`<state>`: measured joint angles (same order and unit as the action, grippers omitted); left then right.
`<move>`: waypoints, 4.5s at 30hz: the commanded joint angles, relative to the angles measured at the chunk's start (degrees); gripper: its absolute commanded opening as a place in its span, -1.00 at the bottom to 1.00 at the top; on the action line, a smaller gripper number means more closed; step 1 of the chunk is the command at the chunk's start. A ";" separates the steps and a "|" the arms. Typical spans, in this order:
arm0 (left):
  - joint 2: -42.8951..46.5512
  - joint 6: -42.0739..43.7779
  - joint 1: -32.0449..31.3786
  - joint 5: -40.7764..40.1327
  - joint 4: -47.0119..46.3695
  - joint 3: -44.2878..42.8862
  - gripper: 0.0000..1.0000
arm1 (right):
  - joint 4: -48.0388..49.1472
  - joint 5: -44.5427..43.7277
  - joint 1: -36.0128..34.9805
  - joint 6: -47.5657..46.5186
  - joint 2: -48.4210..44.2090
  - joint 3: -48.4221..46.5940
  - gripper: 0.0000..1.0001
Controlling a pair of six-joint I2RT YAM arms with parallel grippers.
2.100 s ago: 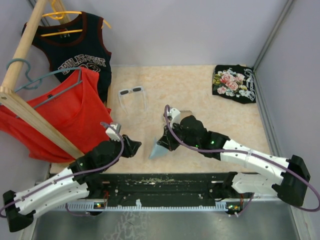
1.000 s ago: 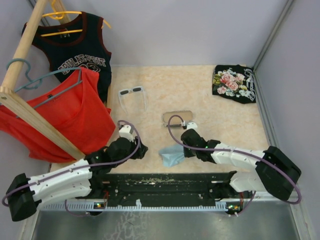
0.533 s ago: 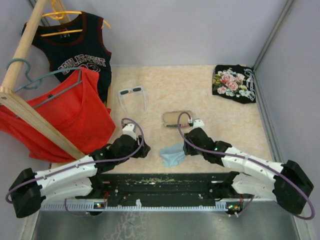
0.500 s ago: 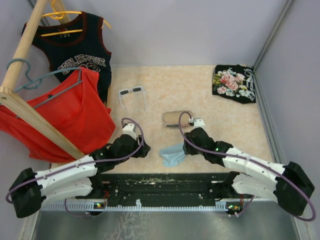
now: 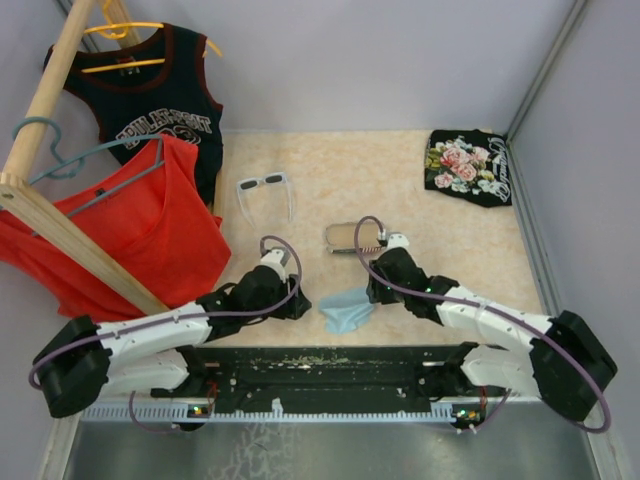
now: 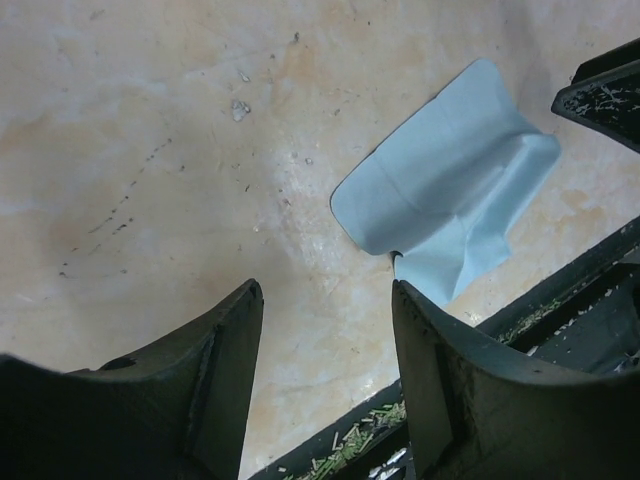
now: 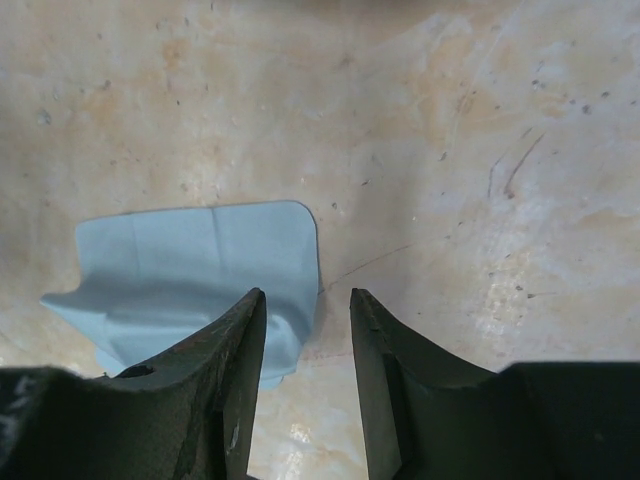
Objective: Organize the sunglasses
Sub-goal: Fold the glasses cleaning cloth at the center of the board.
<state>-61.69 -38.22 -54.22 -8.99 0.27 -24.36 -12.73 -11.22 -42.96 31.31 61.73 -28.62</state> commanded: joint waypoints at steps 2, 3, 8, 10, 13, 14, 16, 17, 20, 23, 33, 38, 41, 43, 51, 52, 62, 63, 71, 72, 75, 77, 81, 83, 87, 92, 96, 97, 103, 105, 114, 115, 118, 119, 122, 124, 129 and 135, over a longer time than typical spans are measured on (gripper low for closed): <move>-7.11 -1.14 0.27 5.21 -4.64 -2.26 0.17 | 5.03 5.70 0.59 -2.75 5.86 -3.75 -0.20; -8.59 -1.52 0.25 5.37 -4.54 -2.87 0.15 | 5.44 5.68 0.67 -2.76 6.58 -3.87 -0.19; -11.89 -3.22 0.25 5.81 -6.45 -3.04 0.13 | 5.69 6.76 1.01 -3.61 10.52 -6.06 -0.14; -12.49 -3.53 0.25 5.72 -7.16 -2.99 0.14 | 5.71 7.13 1.04 -4.44 11.99 -7.04 -0.11; -13.10 -3.88 0.25 4.99 -7.31 -3.11 0.13 | 6.40 7.09 1.03 -5.85 13.86 -7.94 -0.09; -13.18 -3.95 0.25 4.68 -7.50 -3.12 0.13 | 6.01 7.16 1.04 -6.43 14.75 -8.56 -0.09; -13.56 -4.09 0.25 4.37 -7.50 -3.22 0.13 | 5.00 7.35 1.04 -7.52 16.79 -10.09 -0.09; -13.67 -4.14 0.25 4.30 -7.48 -3.38 0.12 | 4.52 7.42 1.02 -7.94 17.69 -10.90 -0.09; -13.46 -4.36 0.25 3.61 -7.10 -3.15 0.09 | 3.24 7.43 1.04 -8.63 19.52 -12.07 -0.11; -12.16 -4.71 0.25 2.12 -5.77 -2.62 0.08 | 1.34 7.06 0.96 -9.01 20.73 -12.85 -0.13; -1.31 -4.77 0.25 -4.41 1.06 -0.21 0.07 | -7.08 1.58 -2.08 -11.85 27.00 -18.31 -0.16; 2.52 -4.82 0.24 -6.51 3.87 -0.28 0.07 | -10.29 -0.83 -5.01 -11.70 30.58 -20.85 -0.21; 4.00 -4.92 0.23 -7.14 4.83 -0.25 0.08 | -11.12 -1.23 -5.77 -10.63 31.42 -21.15 -0.28; 4.72 -5.04 0.25 -7.41 5.43 -0.17 0.08 | -10.69 -1.12 -5.82 -9.64 31.16 -20.40 -0.34; 6.40 -5.63 0.25 -7.40 5.24 1.15 0.09 | -6.21 -3.12 -5.82 -5.15 28.90 -16.14 -1.00; 6.40 -5.55 0.25 -7.17 4.87 1.21 0.10 | -5.91 -3.79 -5.75 -4.80 28.50 -15.93 -1.00; 1.21 -0.66 0.68 -2.97 -1.97 -2.31 0.25 | -3.33 -8.87 -2.32 -1.88 22.27 -12.48 -1.00; 0.09 -0.12 0.95 -2.36 -2.63 -2.96 0.25 | -3.21 -9.01 -1.90 -1.72 21.78 -12.12 -1.00; -11.39 4.24 3.21 2.97 -9.37 -7.95 0.20 | 0.84 -6.63 0.08 -0.72 19.42 -8.32 -1.00; -12.88 5.32 3.27 3.58 -10.00 -8.84 0.19 | 1.89 -6.03 0.21 -0.72 19.21 -7.85 -1.00; -17.44 7.71 3.49 5.00 -10.82 -11.34 0.16 | 5.71 -3.04 0.83 -0.60 18.13 -5.93 -1.00; -20.54 9.36 3.57 6.21 -11.11 -12.96 0.14 | 8.27 -1.71 1.41 -0.51 17.46 -4.76 -1.00; -26.59 11.69 3.59 8.86 -11.04 -16.36 0.06 | 11.43 -0.36 2.34 -0.66 17.02 -3.68 -1.00; -28.81 12.05 3.58 8.88 -9.82 -17.92 0.02 | 11.92 0.04 2.67 -0.76 17.14 -3.87 -1.00; -31.29 12.26 3.52 7.18 -8.55 -19.40 0.01 | 12.14 0.27 2.89 -0.99 17.17 -3.89 -1.00; -35.02 13.20 3.44 5.54 -4.81 -23.02 -0.03 | 13.60 0.70 2.95 -0.20 16.76 -2.04 -1.00; -37.42 14.05 3.20 4.29 -3.11 -25.07 -0.10 | 14.96 1.49 2.96 0.83 16.51 -0.59 -1.00; -37.81 14.23 3.05 4.07 -3.02 -25.24 -0.11 | 15.39 1.59 2.97 1.17 16.41 -0.22 -1.00; -39.07 14.48 2.16 1.53 -0.68 -25.34 -0.21 | 18.08 2.47 3.04 4.60 15.90 2.37 -1.00; -38.93 14.49 1.89 1.11 -0.63 -24.53 -0.21 | 18.81 2.75 3.18 5.44 15.70 3.08 -1.00; -39.57 13.23 -0.92 -1.63 -0.21 -21.76 -0.21 | 19.56 2.68 3.47 7.13 13.69 4.85 -1.00; -39.68 13.25 -1.49 -2.50 0.08 -21.71 -0.21 | 19.58 2.73 3.56 7.26 13.49 5.00 -1.00; -40.22 13.27 -2.96 -4.78 0.95 -21.72 -0.21 | 19.88 2.87 3.76 7.62 13.01 5.51 -1.00; -40.50 13.33 -3.49 -5.55 1.22 -21.74 -0.21 | 19.94 2.85 3.76 7.69 12.95 5.66 -1.00; -41.90 13.26 -4.87 -7.76 2.55 -22.40 -0.25 | 19.85 2.78 3.93 7.73 12.49 5.98 -1.00; -42.80 13.23 -5.78 -8.79 3.29 -22.91 -0.29 | 19.77 2.71 4.02 7.80 12.33 6.22 -1.00; -43.61 13.32 -7.66 -10.60 4.14 -23.62 -0.30 | 19.91 2.96 4.33 7.80 12.07 6.59 -1.00; -45.07 13.17 -8.98 -12.41 6.00 -24.77 -0.39 | 20.38 3.29 4.45 7.99 12.29 6.91 -1.00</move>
<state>-101.97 -24.14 -61.76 -23.77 -4.69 -51.11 8.71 -7.97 -39.20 39.24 74.56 -22.87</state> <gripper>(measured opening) 0.318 0.005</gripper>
